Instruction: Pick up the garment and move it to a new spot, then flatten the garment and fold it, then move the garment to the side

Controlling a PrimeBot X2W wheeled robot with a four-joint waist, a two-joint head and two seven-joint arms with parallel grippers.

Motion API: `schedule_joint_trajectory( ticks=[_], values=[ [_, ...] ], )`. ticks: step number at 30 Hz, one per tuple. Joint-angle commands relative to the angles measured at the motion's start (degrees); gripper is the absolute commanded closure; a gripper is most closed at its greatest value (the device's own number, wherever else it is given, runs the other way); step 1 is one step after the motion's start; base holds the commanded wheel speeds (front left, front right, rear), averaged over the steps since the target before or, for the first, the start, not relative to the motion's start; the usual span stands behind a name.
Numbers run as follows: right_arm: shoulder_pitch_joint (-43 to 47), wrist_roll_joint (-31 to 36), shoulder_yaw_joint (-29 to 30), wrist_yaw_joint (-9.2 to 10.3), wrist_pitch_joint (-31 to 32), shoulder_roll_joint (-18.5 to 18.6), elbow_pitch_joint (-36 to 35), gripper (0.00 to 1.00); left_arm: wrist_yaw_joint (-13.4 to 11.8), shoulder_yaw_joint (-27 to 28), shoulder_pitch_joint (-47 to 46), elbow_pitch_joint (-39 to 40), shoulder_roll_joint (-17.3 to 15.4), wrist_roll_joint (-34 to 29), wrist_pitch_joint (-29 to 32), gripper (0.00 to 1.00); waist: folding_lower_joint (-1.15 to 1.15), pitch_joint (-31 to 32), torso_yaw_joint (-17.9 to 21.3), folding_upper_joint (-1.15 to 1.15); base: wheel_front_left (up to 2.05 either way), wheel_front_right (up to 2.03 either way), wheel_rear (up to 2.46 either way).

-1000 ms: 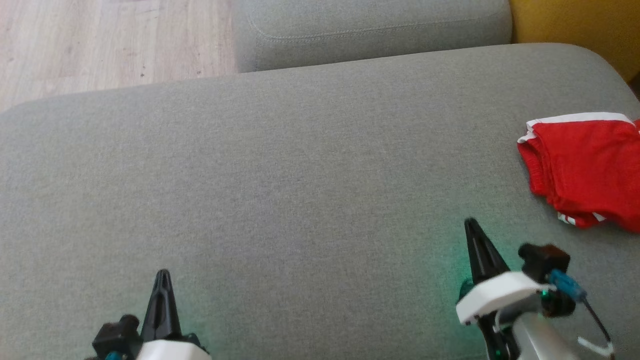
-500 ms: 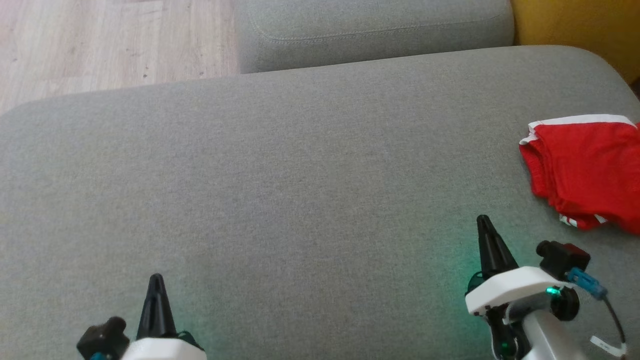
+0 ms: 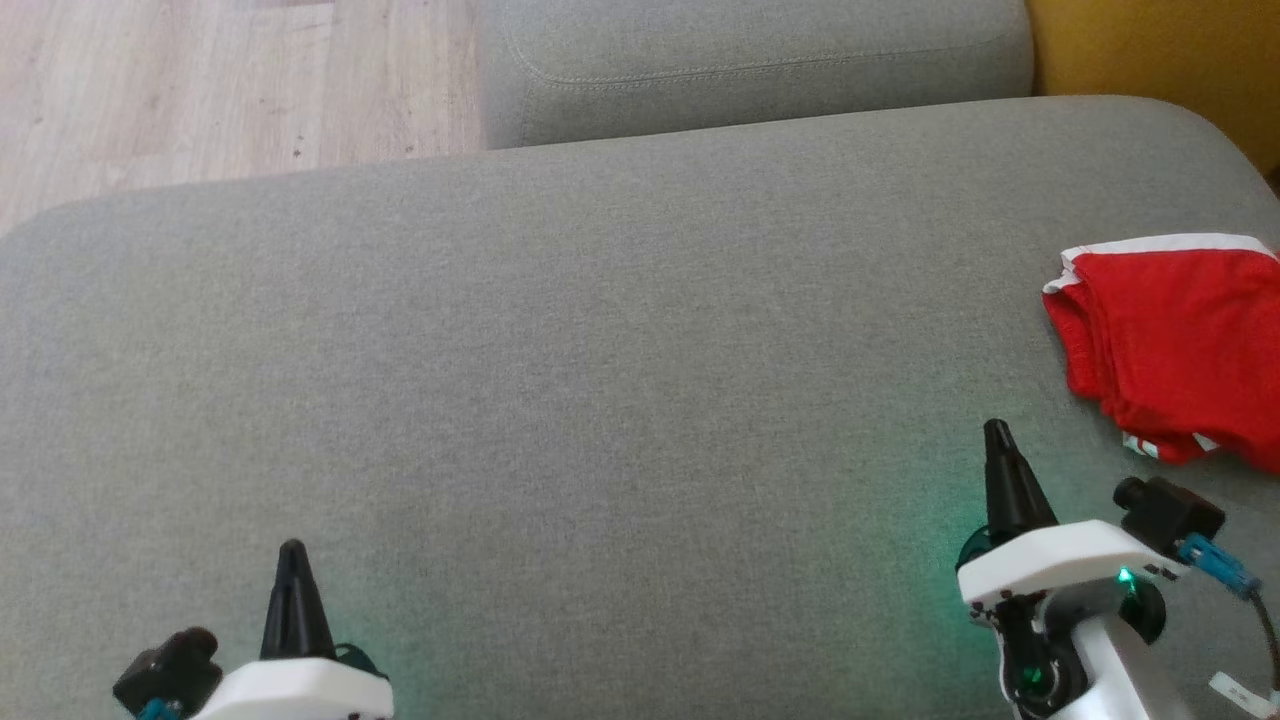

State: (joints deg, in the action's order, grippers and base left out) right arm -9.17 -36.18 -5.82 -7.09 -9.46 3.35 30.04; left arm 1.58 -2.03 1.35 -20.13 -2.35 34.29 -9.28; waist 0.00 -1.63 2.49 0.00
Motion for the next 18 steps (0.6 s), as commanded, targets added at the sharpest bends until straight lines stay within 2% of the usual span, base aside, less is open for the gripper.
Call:
schedule_joint_trajectory(
  ticks=[1,18],
  values=[
    [-1.79,-1.63,0.28,-0.11,0.56,0.03,-2.45,1.0,0.29,1.02,-2.41,1.96,-0.17,1.57,0.3,1.0,0.0,0.02,-0.04,0.0,0.0,0.0,0.0],
    [-0.9,-11.76,2.44,-0.17,3.35,0.0,-4.97,1.0,1.33,2.41,-3.36,2.72,-0.24,11.99,3.16,1.0,0.0,0.29,-0.49,0.0,0.0,0.0,0.0]
  ],
)
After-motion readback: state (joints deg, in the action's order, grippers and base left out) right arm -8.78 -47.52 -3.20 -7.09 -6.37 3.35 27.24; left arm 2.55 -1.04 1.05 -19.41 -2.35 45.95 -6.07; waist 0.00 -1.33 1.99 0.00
